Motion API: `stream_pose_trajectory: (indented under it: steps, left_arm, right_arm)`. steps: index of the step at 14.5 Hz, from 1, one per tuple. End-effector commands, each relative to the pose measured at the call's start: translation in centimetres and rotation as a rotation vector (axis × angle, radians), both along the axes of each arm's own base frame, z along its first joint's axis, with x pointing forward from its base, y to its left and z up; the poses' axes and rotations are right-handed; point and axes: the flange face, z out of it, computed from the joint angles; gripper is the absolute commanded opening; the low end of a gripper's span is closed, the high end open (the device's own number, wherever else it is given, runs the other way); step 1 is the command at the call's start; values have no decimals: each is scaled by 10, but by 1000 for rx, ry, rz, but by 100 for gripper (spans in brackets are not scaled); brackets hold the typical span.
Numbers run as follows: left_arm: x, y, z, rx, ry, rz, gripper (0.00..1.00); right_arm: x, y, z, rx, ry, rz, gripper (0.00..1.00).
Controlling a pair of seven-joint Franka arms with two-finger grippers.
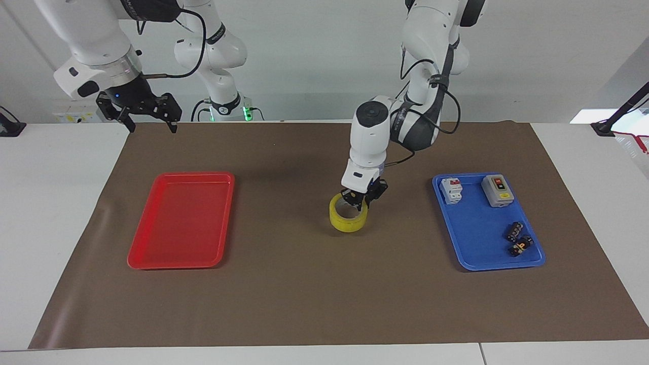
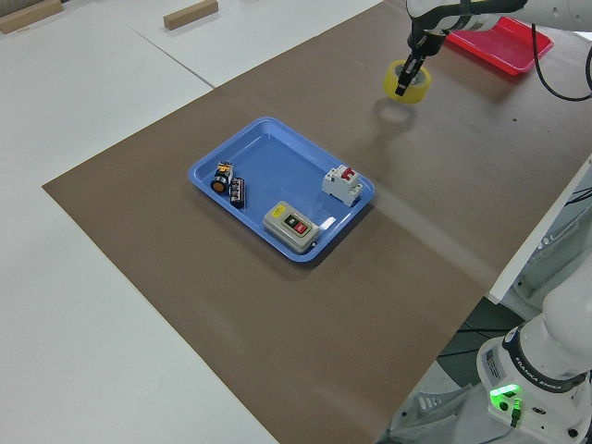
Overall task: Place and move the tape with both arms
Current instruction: 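Lift the tape roll with the left gripper and carry it toward the table center, then release the tape on the table while the right gripper starts reaching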
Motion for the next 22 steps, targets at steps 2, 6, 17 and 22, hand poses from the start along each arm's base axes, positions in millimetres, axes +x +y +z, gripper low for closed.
stream_pose_trajectory:
  steps: [2,6,17,22]
  left_arm:
    - [-5,-13,-16,6,-35,-25,0]
    - [-23,-20,-27,23,-10,-51,25]
    - [3,40,34,40,-16,-65,100]
    - [31,124,81,65,12,-112,100]
  right_arm:
    - [-2,-16,-5,1,8,-10,100]
    - [-2,-13,-5,6,8,-6,100]
    - [2,-1,-4,24,-35,15,100]
    - [-2,11,-4,71,-35,20,100]
